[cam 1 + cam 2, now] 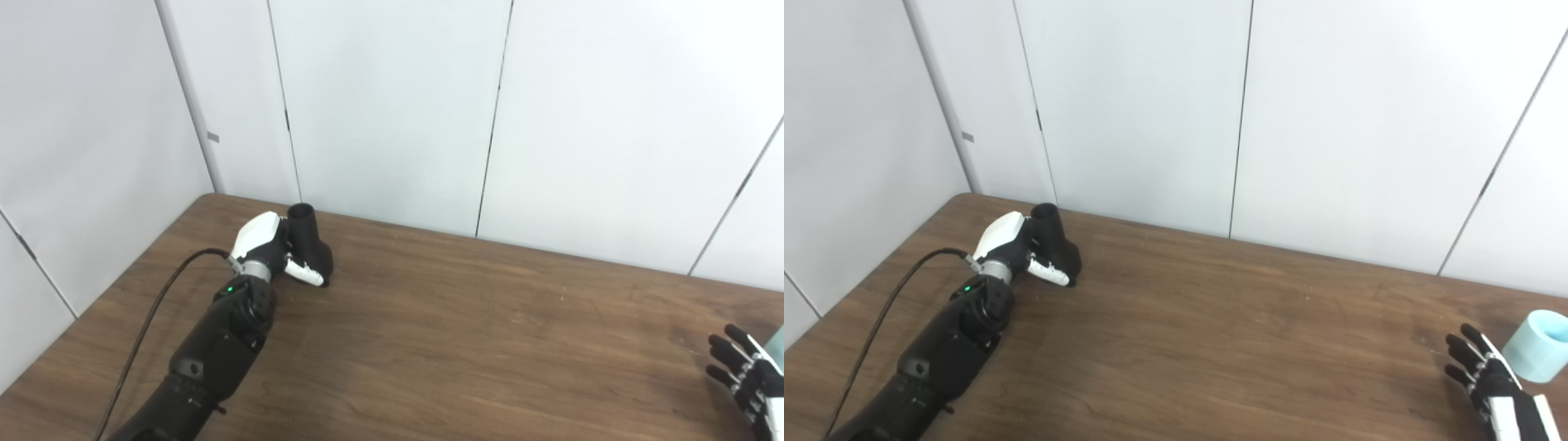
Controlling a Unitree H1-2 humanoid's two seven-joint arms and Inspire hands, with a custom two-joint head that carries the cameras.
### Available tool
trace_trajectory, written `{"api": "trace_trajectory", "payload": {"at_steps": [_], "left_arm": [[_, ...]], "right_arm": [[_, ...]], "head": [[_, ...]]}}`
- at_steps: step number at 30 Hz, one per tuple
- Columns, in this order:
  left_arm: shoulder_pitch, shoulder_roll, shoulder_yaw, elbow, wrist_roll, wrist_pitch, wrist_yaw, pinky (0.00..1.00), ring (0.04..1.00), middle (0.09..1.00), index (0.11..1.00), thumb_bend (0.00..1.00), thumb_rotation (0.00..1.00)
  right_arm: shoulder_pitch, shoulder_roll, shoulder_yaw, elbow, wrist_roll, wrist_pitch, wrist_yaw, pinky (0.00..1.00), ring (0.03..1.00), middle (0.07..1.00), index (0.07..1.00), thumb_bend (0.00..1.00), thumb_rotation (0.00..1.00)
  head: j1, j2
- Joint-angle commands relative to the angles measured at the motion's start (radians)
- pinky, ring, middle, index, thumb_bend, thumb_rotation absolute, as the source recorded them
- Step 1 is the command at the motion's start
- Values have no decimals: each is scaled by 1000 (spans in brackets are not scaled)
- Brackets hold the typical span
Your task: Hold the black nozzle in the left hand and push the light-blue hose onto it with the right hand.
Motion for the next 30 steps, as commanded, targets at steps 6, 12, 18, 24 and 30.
{"api": "trace_trajectory", "payload": {"at_steps": [6, 12, 18, 24, 30], "left_arm": [[20, -31, -11, -198, 15, 1, -33, 717, 592, 494, 484, 524, 0], [61, -83, -35, -311, 33, 27, -83, 592, 595, 511, 473, 522, 0], [109, -126, -140, -433, 76, 42, -194, 835, 664, 532, 455, 518, 0], [134, -132, -215, -470, 120, 29, -281, 886, 682, 538, 447, 517, 0], [204, -169, -306, -513, 173, 9, -326, 873, 664, 542, 442, 516, 0]], "right_arm": [[24, 26, 7, -12, 9, 15, -9, 846, 903, 862, 908, 651, 981], [29, 43, 13, -51, 1, 48, -20, 849, 903, 857, 902, 648, 985], [31, 48, 14, -77, 5, 69, -23, 855, 904, 851, 897, 649, 993], [34, 56, 24, -114, -7, 90, -34, 854, 905, 852, 895, 643, 1000], [39, 66, 35, -159, -12, 122, -52, 861, 913, 859, 906, 624, 1000]], "head": [[-11, 5], [-31, 10], [-51, 17], [-82, 28], [-120, 46]]}}
